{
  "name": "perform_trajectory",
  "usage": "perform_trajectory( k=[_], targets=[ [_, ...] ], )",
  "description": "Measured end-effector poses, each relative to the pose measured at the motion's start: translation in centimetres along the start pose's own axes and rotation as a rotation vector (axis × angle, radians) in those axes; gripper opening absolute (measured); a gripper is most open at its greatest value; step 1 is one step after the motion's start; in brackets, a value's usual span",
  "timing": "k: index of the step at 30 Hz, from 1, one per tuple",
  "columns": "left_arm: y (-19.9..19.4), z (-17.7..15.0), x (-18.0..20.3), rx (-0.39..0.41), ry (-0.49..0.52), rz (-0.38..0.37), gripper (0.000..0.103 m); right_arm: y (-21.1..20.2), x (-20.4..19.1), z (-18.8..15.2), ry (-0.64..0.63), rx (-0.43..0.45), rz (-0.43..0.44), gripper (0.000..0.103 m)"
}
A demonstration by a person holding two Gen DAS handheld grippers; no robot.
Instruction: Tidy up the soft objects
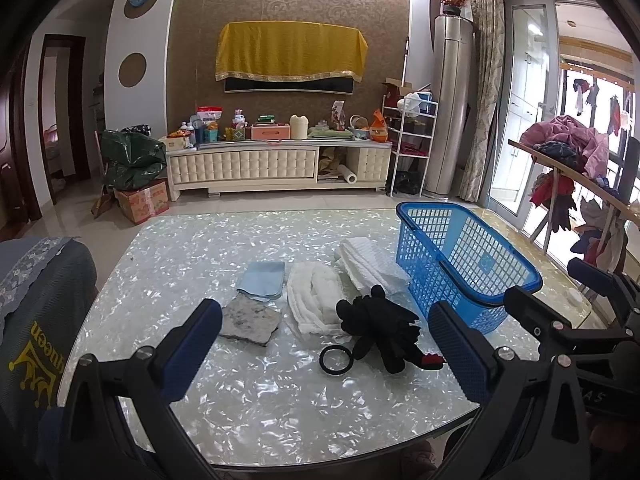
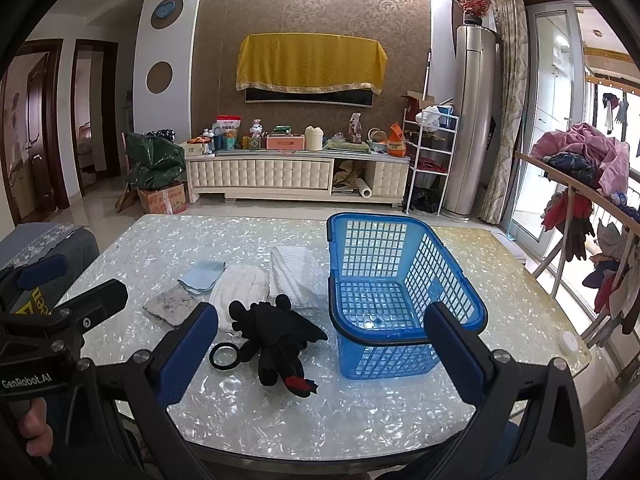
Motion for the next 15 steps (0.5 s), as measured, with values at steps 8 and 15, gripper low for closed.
perform_trajectory(
  k=[8,15],
  targets=[
    [0.7,1.2,-0.2,-0.019,0.016,-0.017,0.103,0.5,0.0,1.5,0.002,0.012,0.025,0.103],
    [1.8,3.1,-0.8,-0.052,0.048,-0.068,0.103,1.8,-0.8,2.8,-0.02,0.003,0.08,0.103]
  ],
)
Point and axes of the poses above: each gripper's, at about its wrist camera, not at the fingertips, and y roughly the way its jaws point, x to its right, z to its top, the point moved 8 cm from there along y, roughly the way its jaws point, and after that the axes turned 12 degrees about -y, right-handed, at the moved point
